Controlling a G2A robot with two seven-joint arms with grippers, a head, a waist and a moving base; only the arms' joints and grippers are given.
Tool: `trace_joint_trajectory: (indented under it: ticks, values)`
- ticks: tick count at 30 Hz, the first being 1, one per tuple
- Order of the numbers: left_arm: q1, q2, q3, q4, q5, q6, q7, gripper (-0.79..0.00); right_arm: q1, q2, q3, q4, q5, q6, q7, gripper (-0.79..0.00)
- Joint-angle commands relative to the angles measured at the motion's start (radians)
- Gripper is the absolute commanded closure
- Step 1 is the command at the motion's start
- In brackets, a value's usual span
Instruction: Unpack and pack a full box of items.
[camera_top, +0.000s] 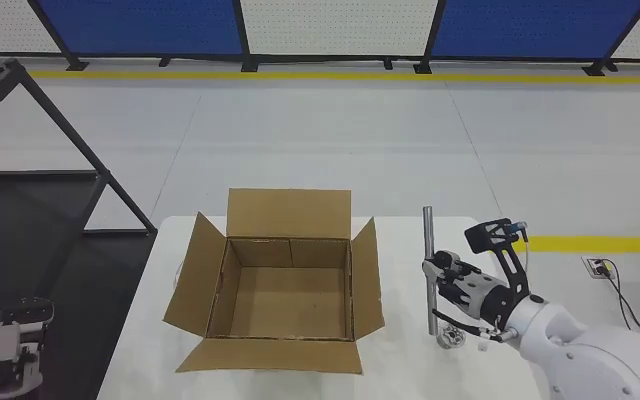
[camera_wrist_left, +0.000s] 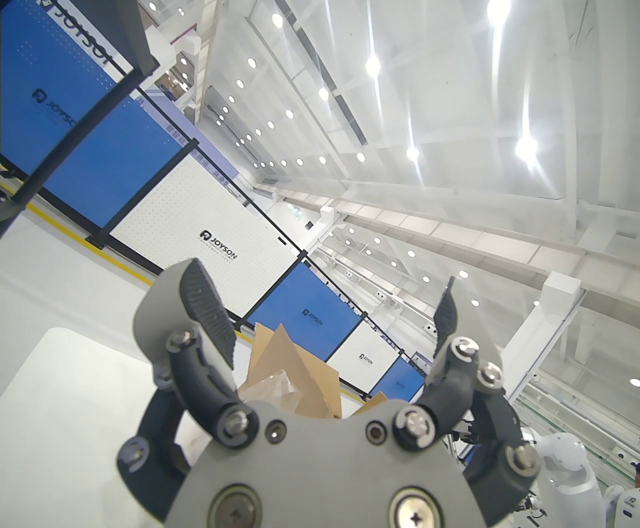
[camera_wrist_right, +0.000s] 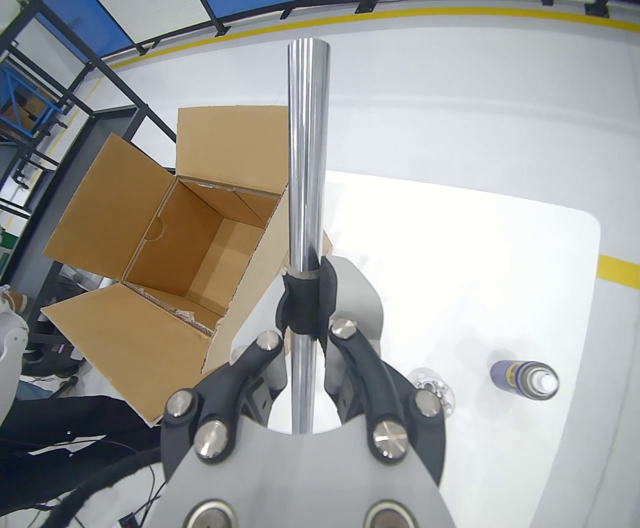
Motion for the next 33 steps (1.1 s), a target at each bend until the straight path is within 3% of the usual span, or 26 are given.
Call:
trace_joint_trajectory:
  ticks: [1, 5, 9, 16, 20, 33]
  values:
    - [0.002, 0.000, 0.005, -0.004, 0.004, -0.005, -0.002, -0.785, -0.002, 0.002, -0.005, 0.004, 0.033, -0.074, -0.046, 0.000]
    - [0.013, -0.001, 0.006, -0.003, 0.008, -0.011, 0.009, -0.785, 0.092, 0.006, -0.084, -0.010, -0.001, -0.154, -0.031, 0.000]
    - [0.031, -0.003, -0.008, 0.002, 0.006, -0.014, 0.036, -0.785, 0.276, 0.000, -0.230, 0.033, -0.015, -0.172, 0.023, 0.000]
    - [0.049, -0.006, -0.028, 0.010, -0.007, -0.015, 0.074, -0.785, 0.650, -0.055, -0.558, 0.260, -0.001, -0.055, 0.045, 0.000]
    - [0.055, -0.008, -0.030, 0.009, -0.014, -0.017, 0.085, -0.785, 0.799, -0.106, -0.733, 0.417, 0.012, 0.033, 0.008, 0.000]
    - [0.056, -0.009, -0.030, 0.010, -0.017, -0.016, 0.090, -0.785, 0.799, -0.106, -0.733, 0.417, 0.012, 0.033, 0.008, 0.000]
